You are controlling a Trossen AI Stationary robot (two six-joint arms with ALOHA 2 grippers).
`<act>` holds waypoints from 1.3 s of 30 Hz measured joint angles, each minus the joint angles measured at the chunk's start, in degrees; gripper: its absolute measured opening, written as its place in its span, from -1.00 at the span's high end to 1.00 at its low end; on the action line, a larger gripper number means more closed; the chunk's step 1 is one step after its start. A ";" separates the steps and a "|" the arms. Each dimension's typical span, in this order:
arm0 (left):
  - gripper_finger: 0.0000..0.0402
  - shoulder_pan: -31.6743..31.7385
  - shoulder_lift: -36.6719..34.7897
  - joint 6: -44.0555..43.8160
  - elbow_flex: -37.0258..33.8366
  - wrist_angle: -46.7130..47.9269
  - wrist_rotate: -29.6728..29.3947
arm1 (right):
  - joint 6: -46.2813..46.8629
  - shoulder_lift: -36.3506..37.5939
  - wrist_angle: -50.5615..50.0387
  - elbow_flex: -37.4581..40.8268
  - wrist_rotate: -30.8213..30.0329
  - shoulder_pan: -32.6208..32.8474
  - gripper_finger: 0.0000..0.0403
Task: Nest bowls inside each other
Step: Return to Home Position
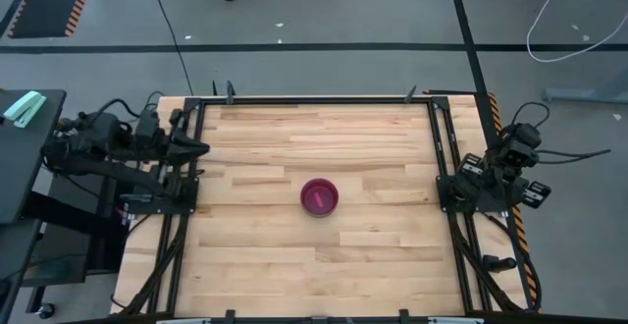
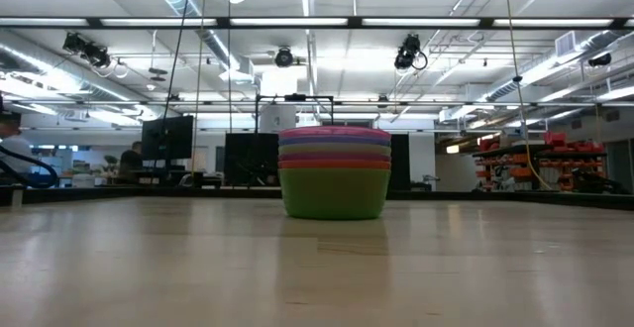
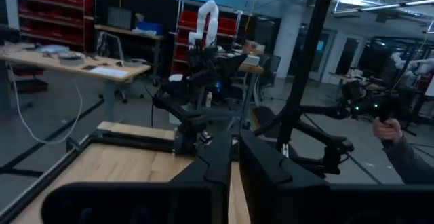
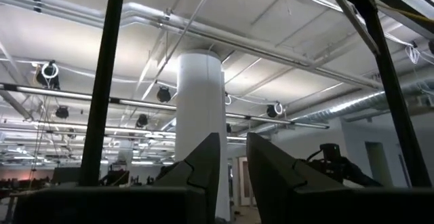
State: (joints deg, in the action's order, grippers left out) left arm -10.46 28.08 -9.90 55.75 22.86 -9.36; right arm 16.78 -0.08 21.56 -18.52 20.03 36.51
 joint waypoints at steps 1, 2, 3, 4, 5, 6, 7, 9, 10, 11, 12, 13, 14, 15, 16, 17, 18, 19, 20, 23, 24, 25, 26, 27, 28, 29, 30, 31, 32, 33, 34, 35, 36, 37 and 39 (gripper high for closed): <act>0.82 0.00 -0.61 -0.40 -0.01 0.91 -0.03 | 0.00 -0.04 -0.12 0.00 0.00 -0.02 0.60; 0.82 0.00 -1.03 -0.83 -0.35 0.86 -0.05 | -0.04 -0.02 -0.16 0.00 -0.03 -0.02 0.60; 0.82 0.00 -1.65 -1.24 -1.18 0.20 -0.05 | -0.28 -0.02 -0.26 0.00 -0.40 -0.02 0.60; 0.83 0.00 -2.43 -1.22 -2.39 0.01 -0.05 | -0.77 -0.02 -0.65 0.00 -0.75 -0.02 0.60; 0.84 0.00 -3.18 -1.00 -3.77 -0.49 -0.05 | -1.56 -0.02 -1.10 0.00 -0.87 -0.02 0.60; 0.85 0.00 -4.24 -0.47 -5.38 -1.70 -0.13 | -2.22 -0.02 -1.59 0.00 -0.89 -0.02 0.60; 0.86 -0.01 -5.49 -0.33 -7.06 -2.80 -0.51 | -2.70 -0.02 -2.19 0.01 -0.93 -0.02 0.60; 0.88 -0.02 -8.03 -0.36 -10.63 -5.82 -0.95 | -2.99 -0.02 -2.27 0.61 -2.21 -0.02 0.60; 0.88 -0.04 -9.25 -0.29 -12.21 -7.35 -0.97 | -2.89 -0.02 -2.26 1.05 -3.08 -0.02 0.60; 0.89 -0.05 -10.67 -0.35 -13.80 -7.97 -0.97 | -2.55 -0.02 -2.19 1.54 -3.82 -0.02 0.60; 0.89 -0.04 -12.12 -0.38 -15.51 -8.23 -0.97 | -2.05 -0.02 -2.08 2.21 -4.29 -0.02 0.60; 0.90 -0.07 -13.43 -0.39 -17.20 -8.93 -0.95 | -1.56 -0.02 -2.07 2.95 -4.85 -0.02 0.60; 0.90 -0.06 -14.72 -0.52 -18.82 -9.84 -0.93 | -1.19 -0.02 -1.95 3.77 -5.40 -0.02 0.60; 0.89 -0.05 -16.15 -0.96 -20.50 -10.45 -0.94 | -0.87 -0.04 -1.19 4.59 -5.67 -0.02 0.60; 0.89 -0.07 -17.52 -1.39 -22.18 -11.18 -0.95 | -0.58 -0.02 0.41 5.59 -5.75 -0.02 0.60; 0.88 -0.05 -18.71 -1.63 -23.71 -12.38 -0.95 | -0.46 -0.02 2.35 6.69 -5.68 -0.02 0.60; 0.87 -0.04 -19.87 -1.85 -25.24 -13.13 -0.93 | -0.44 -0.02 3.99 7.75 -5.64 -0.02 0.60; 0.86 -0.05 -20.97 -2.20 -26.82 -13.78 -0.93 | -0.28 -0.02 5.32 8.81 -5.64 -0.02 0.60; 0.85 -0.06 -21.87 -2.52 -28.25 -14.98 -0.91 | 0.05 -0.02 6.58 9.70 -5.66 -0.02 0.60; 0.83 -0.06 -24.37 -2.50 -31.98 -17.88 -0.91 | 1.22 -0.02 9.17 11.90 -5.64 -0.02 0.60; 0.82 -0.06 -24.97 -2.48 -33.17 -18.99 -0.91 | 1.55 -0.02 9.57 12.47 -5.66 -0.02 0.60; 0.82 -0.05 -25.45 -2.47 -34.49 -20.13 -0.91 | 1.66 -0.02 10.05 13.06 -5.64 -0.02 0.60; 0.82 -0.07 -25.88 -2.48 -35.86 -21.03 -0.91 | 1.70 -0.02 10.78 13.57 -5.64 -0.02 0.60; 0.83 -0.05 -26.32 -2.47 -37.30 -22.46 -0.90 | 1.68 -0.02 11.72 14.12 -5.66 -0.02 0.60; 0.83 -0.07 -26.58 -2.22 -38.91 -24.80 -0.91 | 1.66 -0.02 12.75 14.75 -5.66 -0.02 0.60; 0.84 -0.07 -26.81 -1.81 -40.61 -27.29 -0.90 | 1.66 -0.02 13.67 15.49 -5.64 -0.02 0.60; 0.85 -0.07 -26.85 -1.45 -42.29 -29.78 -0.90 | 1.72 -0.02 14.24 16.14 -5.66 -0.02 0.60; 0.86 -0.07 -26.77 -1.11 -43.92 -32.06 -0.88 | 1.94 -0.02 14.52 16.64 -5.65 -0.01 0.60; 0.87 -0.07 -26.73 -0.65 -45.36 -34.20 -0.88 | 2.25 -0.02 14.78 17.02 -5.64 -0.02 0.60; 0.87 -0.07 -26.73 -0.11 -46.47 -36.08 -0.87 | 2.60 -0.02 14.94 17.23 -5.66 -0.01 0.60; 0.88 -0.07 -26.76 0.29 -47.32 -37.75 -0.86 | 2.87 -0.02 15.17 17.44 -5.66 -0.02 0.60; 0.88 -0.07 -26.80 0.54 -48.04 -38.89 -0.86 | 3.00 -0.02 15.37 17.68 -5.66 -0.01 0.60; 0.88 -0.07 -26.82 0.56 -48.73 -39.33 -0.88 | 3.04 -0.02 15.72 18.00 -5.66 -0.01 0.60; 0.88 -0.07 -26.72 0.58 -49.39 -39.21 -0.87 | 3.04 -0.02 15.72 18.14 -5.74 0.00 0.60; 0.87 -0.07 -26.73 0.33 -50.74 -39.27 -0.88 | 3.13 -0.02 15.21 18.14 -5.86 -0.01 0.60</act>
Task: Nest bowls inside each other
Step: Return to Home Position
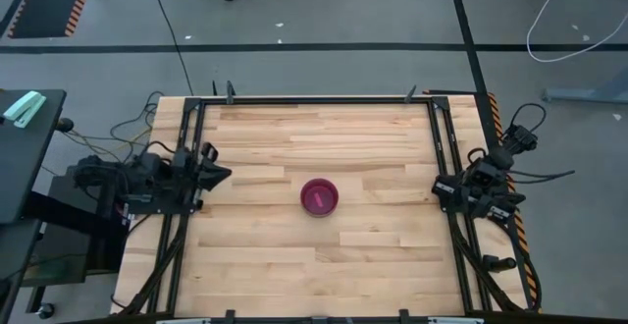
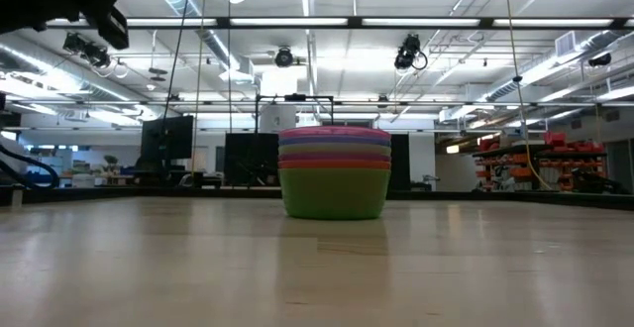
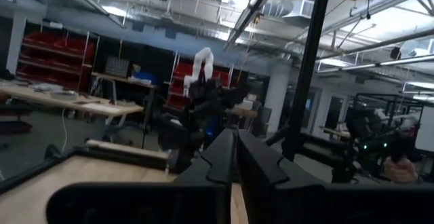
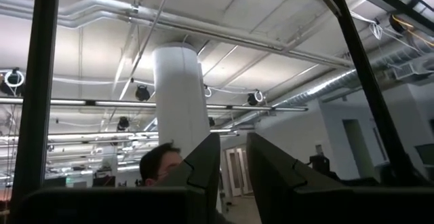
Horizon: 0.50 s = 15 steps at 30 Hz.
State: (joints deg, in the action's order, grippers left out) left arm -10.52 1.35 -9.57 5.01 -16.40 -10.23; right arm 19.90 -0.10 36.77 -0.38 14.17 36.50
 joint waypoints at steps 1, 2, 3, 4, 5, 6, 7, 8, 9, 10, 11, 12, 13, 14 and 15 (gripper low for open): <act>0.86 0.00 0.00 -0.17 -0.64 -0.43 0.00 | 0.00 0.00 -0.27 0.00 0.00 -0.01 0.60; 0.85 0.01 0.01 -0.24 -1.07 -0.72 -0.01 | -0.06 0.00 -0.51 0.00 0.00 0.01 0.60; 0.84 0.00 0.01 -0.27 -1.43 -0.84 0.00 | -0.07 0.00 -0.82 0.00 0.00 0.00 0.60; 0.83 0.00 -0.01 -0.30 -1.80 -1.04 -0.01 | -0.08 0.00 -1.23 0.00 0.00 0.01 0.60; 0.82 0.00 -0.01 -0.37 -2.13 -1.05 -0.01 | -0.06 0.00 -1.88 0.00 0.00 0.01 0.60; 0.82 0.00 -0.01 -0.49 -2.49 -1.07 -0.01 | -0.01 0.00 -2.71 0.00 0.00 0.01 0.60; 0.82 0.00 -0.01 -0.54 -2.79 -1.01 -0.01 | 0.02 0.00 -3.70 0.00 0.00 0.01 0.60; 0.82 0.00 0.01 -0.54 -2.97 -0.94 -0.01 | 0.04 0.00 -4.94 0.00 0.00 0.01 0.60; 0.83 0.00 0.00 -0.55 -3.28 -1.16 -0.01 | 0.06 0.00 -6.21 0.00 0.00 0.01 0.60; 0.84 0.00 -0.01 -0.63 -3.70 -1.18 -0.01 | 0.02 0.00 -7.38 0.00 0.00 0.01 0.60; 0.84 0.00 -0.01 -0.70 -4.20 -1.06 -0.01 | -0.07 0.00 -8.21 0.00 0.00 0.01 0.60; 0.85 0.00 0.02 -0.76 -4.46 -0.51 -0.04 | -0.19 0.00 -8.80 0.00 0.00 0.01 0.60; 0.86 0.00 0.03 -1.06 -4.49 -0.12 -0.01 | -0.42 0.00 -9.33 -0.01 0.00 0.01 0.60; 0.87 0.01 0.02 -1.47 -4.49 0.36 -0.06 | -0.65 0.00 -9.99 -0.02 0.00 0.01 0.60; 0.88 0.00 0.12 -1.70 -4.49 0.99 -0.03 | -0.81 0.00 -10.67 -0.02 0.00 0.01 0.60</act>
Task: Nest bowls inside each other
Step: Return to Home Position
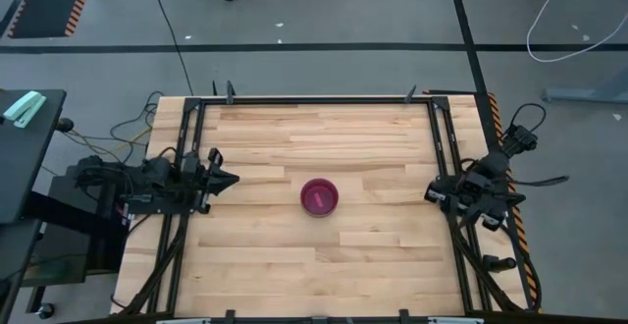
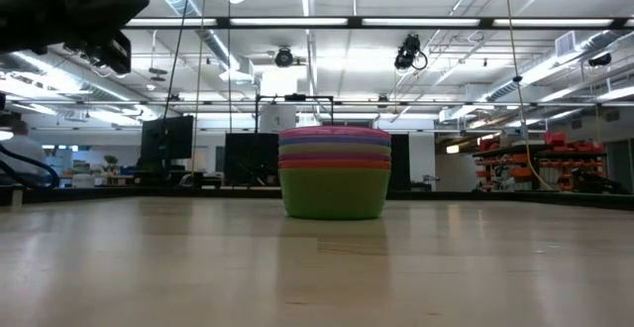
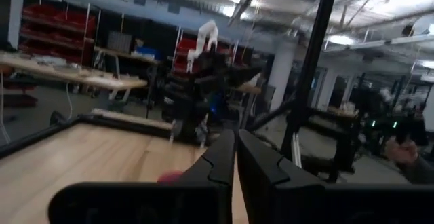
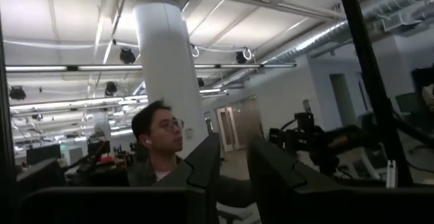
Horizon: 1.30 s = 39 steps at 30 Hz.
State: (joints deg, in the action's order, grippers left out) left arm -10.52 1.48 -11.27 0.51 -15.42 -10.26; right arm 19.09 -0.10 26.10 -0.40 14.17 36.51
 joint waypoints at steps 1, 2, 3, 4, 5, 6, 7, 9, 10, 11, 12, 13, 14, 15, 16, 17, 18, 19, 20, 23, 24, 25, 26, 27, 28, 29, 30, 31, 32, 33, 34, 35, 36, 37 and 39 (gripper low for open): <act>0.88 0.00 0.02 -0.10 0.00 0.96 0.02 | -0.17 0.00 -0.64 0.00 0.00 0.00 0.60; 0.89 0.00 0.02 -0.08 0.00 0.98 0.02 | -0.66 0.00 -1.37 0.00 0.00 0.00 0.60; 0.88 0.02 -0.01 0.08 -0.02 0.78 0.00 | -1.30 0.00 -2.13 0.00 0.00 0.00 0.60; 0.88 0.02 -0.02 0.52 -0.02 0.76 0.00 | -1.90 0.00 -2.72 0.00 -0.02 0.00 0.60; 0.87 0.01 -0.02 1.23 -0.02 1.15 0.01 | -2.71 0.00 -3.06 0.00 -0.07 0.00 0.60; 0.86 0.01 -0.02 1.67 -0.02 1.78 0.01 | -3.70 0.00 -3.26 -0.02 -0.26 0.00 0.60; 0.85 0.01 -0.01 2.24 -0.02 2.27 0.01 | -4.58 0.00 -3.49 -0.02 -0.56 -0.01 0.60; 0.83 0.00 -0.02 2.96 -0.04 3.39 0.00 | -6.27 0.00 -3.93 -0.02 -0.81 -0.26 0.60; 0.82 0.02 0.00 2.96 -0.04 4.29 0.00 | -6.72 0.00 -3.95 -0.02 -0.83 -0.68 0.60; 0.82 0.00 0.00 2.98 -0.04 5.20 0.00 | -6.79 0.00 -4.13 -0.02 -0.94 -1.33 0.60; 0.82 0.01 0.00 2.98 -0.04 5.94 0.01 | -6.76 0.00 -4.53 -0.02 -1.08 -2.17 0.60; 0.82 0.00 0.00 2.97 -0.04 6.93 0.00 | -6.58 0.00 -5.10 -0.02 -1.11 -3.16 0.60; 0.83 0.01 0.00 2.96 -0.04 8.22 0.00 | -6.13 0.00 -5.78 -0.02 -1.07 -4.26 0.60; 0.83 0.01 0.01 2.96 -0.04 9.52 0.00 | -5.75 0.00 -6.52 -0.02 -1.08 -5.45 0.60; 0.84 0.01 0.02 2.97 -0.04 10.53 0.00 | -5.60 0.00 -7.40 -0.02 -1.11 -6.75 0.60; 0.85 0.00 0.00 2.96 -0.04 11.50 0.00 | -5.74 0.00 -8.47 -0.02 -1.08 -7.95 0.60; 0.86 0.02 0.01 3.00 -0.04 12.28 0.06 | -5.96 0.00 -9.81 -0.02 -1.03 -9.22 0.60; 0.87 0.00 0.04 2.98 -0.04 12.56 0.20 | -6.13 0.00 -11.18 -0.02 -1.00 -10.45 0.60; 0.88 0.00 0.02 2.97 -0.04 12.60 0.21 | -6.21 0.00 -12.63 -0.02 -1.01 -11.74 0.60; 0.90 0.00 0.39 3.01 -0.04 12.80 0.22 | -7.34 0.00 -17.18 -0.02 -0.99 -15.17 0.60; 0.90 0.00 0.38 3.02 -0.04 12.81 0.18 | -7.82 0.00 -18.50 -0.02 -0.98 -16.21 0.60; 0.90 0.00 0.39 3.04 -0.04 12.87 0.19 | -8.24 0.00 -19.56 -0.02 -0.96 -17.19 0.60; 0.89 0.00 0.39 3.04 -0.04 12.91 0.20 | -8.69 0.00 -20.49 -0.02 -0.95 -18.13 0.60; 0.89 0.00 0.39 3.07 -0.04 12.96 0.18 | -9.37 0.00 -21.25 -0.02 -0.91 -18.96 0.60; 0.88 0.01 0.39 3.08 -0.04 13.03 0.19 | -10.26 0.00 -21.95 -0.02 -0.89 -19.74 0.60; 0.87 0.01 0.39 3.08 -0.04 13.08 0.17 | -11.37 0.00 -22.63 -0.02 -0.85 -20.54 0.60; 0.86 0.00 0.39 3.07 -0.04 13.19 0.16 | -12.56 -0.04 -22.91 -0.02 -0.85 -21.28 0.60; 0.85 0.02 0.39 3.09 -0.04 13.27 0.15 | -13.70 -0.16 -22.77 -0.02 -0.87 -21.94 0.60; 0.84 0.00 0.39 3.07 -0.04 13.29 0.13 | -14.76 -0.15 -22.75 -0.02 -0.86 -22.58 0.60; 0.84 0.00 0.39 3.02 -0.04 13.23 0.13 | -15.77 -0.15 -22.73 -0.02 -0.88 -23.22 0.60; 0.83 0.00 0.39 3.00 -0.04 13.07 0.13 | -16.71 -0.15 -22.75 -0.02 -1.04 -23.85 0.60; 0.82 0.02 0.39 3.00 -0.04 12.94 0.10 | -17.70 -0.15 -22.75 -0.02 -1.07 -24.42 0.60; 0.82 0.00 0.39 3.00 -0.05 12.87 0.07 | -18.67 -0.15 -22.74 -0.02 -1.09 -24.95 0.60; 0.82 0.00 0.39 2.98 -0.07 12.72 0.06 | -19.52 -0.15 -22.73 -0.03 -1.09 -25.40 0.60; 0.83 0.00 0.39 2.98 -0.11 12.33 -0.04 | -20.43 -0.15 -22.72 -0.03 -1.12 -26.07 0.60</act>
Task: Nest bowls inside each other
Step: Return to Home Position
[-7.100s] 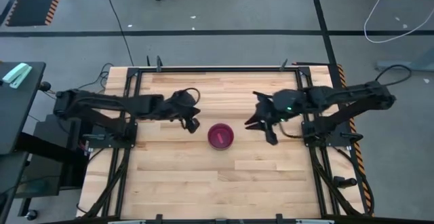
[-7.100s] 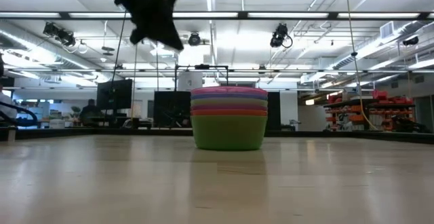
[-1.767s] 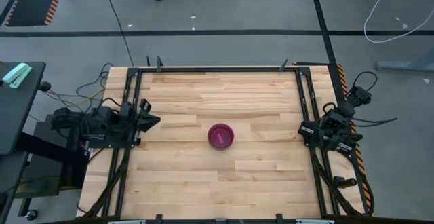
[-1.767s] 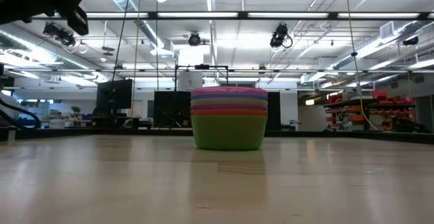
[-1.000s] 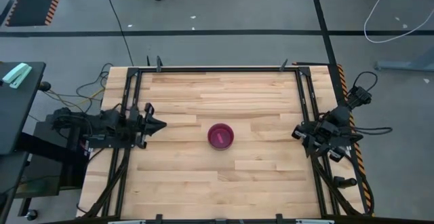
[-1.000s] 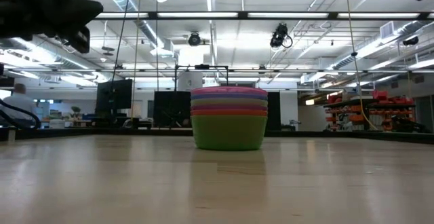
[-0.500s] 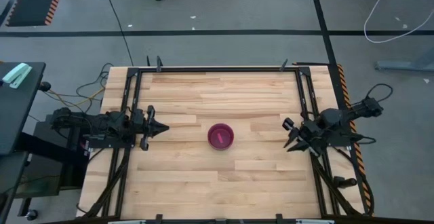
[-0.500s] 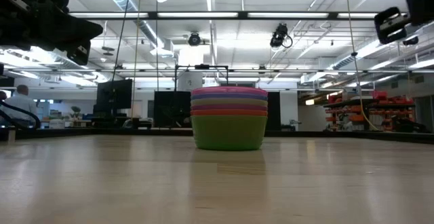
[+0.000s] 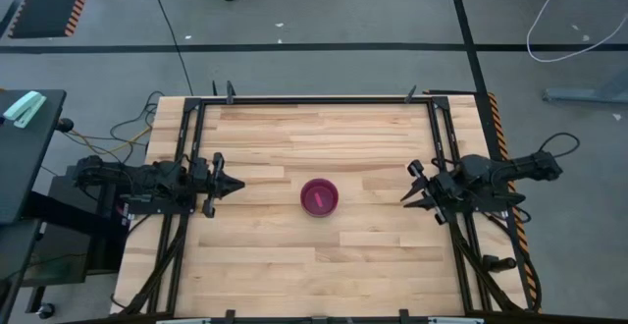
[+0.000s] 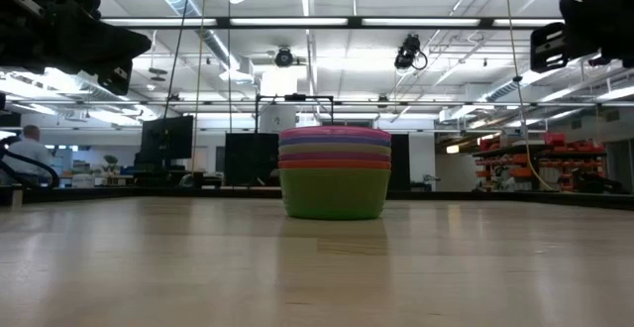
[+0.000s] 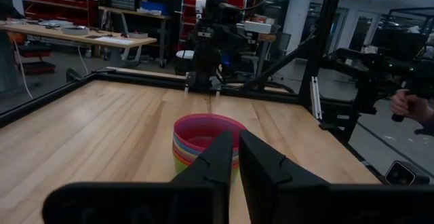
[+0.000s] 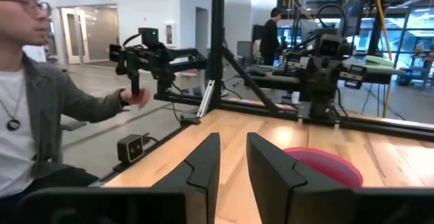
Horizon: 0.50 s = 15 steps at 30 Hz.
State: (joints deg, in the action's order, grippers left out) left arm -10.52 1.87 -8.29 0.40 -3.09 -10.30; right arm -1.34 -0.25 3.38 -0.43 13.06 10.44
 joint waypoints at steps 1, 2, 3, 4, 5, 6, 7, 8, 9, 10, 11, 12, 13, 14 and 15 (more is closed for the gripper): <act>0.84 0.00 0.00 0.00 0.00 -0.04 0.00 | -0.19 -0.01 0.00 -0.02 -0.02 -0.14 0.60; 0.85 0.00 0.00 0.00 0.00 -0.06 0.00 | -0.24 0.00 0.00 -0.02 -0.02 -0.27 0.60; 0.85 0.01 0.00 0.00 0.00 -0.07 0.00 | -0.24 0.00 0.00 -0.02 -0.02 -0.29 0.60; 0.86 0.00 0.00 0.00 0.00 -0.09 0.00 | -0.11 -0.02 0.00 -0.02 0.00 -0.29 0.60; 0.87 0.02 0.00 -0.02 0.00 -0.10 0.00 | 0.19 -0.01 0.00 -0.02 0.00 -0.29 0.60; 0.88 0.00 0.00 -0.02 0.00 -0.12 0.00 | 0.67 -0.02 0.00 -0.02 -0.02 -0.29 0.60; 0.88 0.00 0.00 -0.02 0.00 -0.13 0.00 | 1.34 -0.02 0.00 -0.02 0.00 -0.29 0.60; 0.88 0.00 0.00 -0.02 0.00 -0.14 0.00 | 1.89 -0.02 0.01 -0.02 0.00 -0.29 0.60; 0.88 0.00 0.00 -0.02 0.00 -0.15 0.00 | 2.55 -0.02 0.02 -0.02 -0.02 -0.29 0.60; 0.88 0.00 0.00 -0.02 0.00 -0.17 0.00 | 3.11 -0.02 0.02 -0.02 0.00 -0.29 0.60; 0.87 0.00 0.00 -0.02 0.00 -0.19 0.00 | 3.53 -0.02 0.02 -0.02 0.00 -0.29 0.60; 0.86 0.02 0.00 -0.02 0.00 -0.21 0.00 | 4.04 -0.02 0.02 -0.02 0.00 -0.29 0.60; 0.85 0.02 0.00 -0.02 -0.01 -0.24 0.00 | 4.44 -0.02 0.02 -0.02 0.00 -0.29 0.60; 0.84 0.00 0.00 -0.02 -0.02 -0.26 0.00 | 4.66 -0.02 0.02 -0.02 0.00 -0.29 0.60; 0.84 0.00 0.00 -0.02 -0.02 -0.27 0.00 | 4.72 -0.02 0.02 -0.02 0.00 -0.29 0.60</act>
State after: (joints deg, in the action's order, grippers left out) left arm -10.52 1.87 -8.32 0.38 -3.36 -10.31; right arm 3.38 -0.27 3.40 -0.45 13.06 10.15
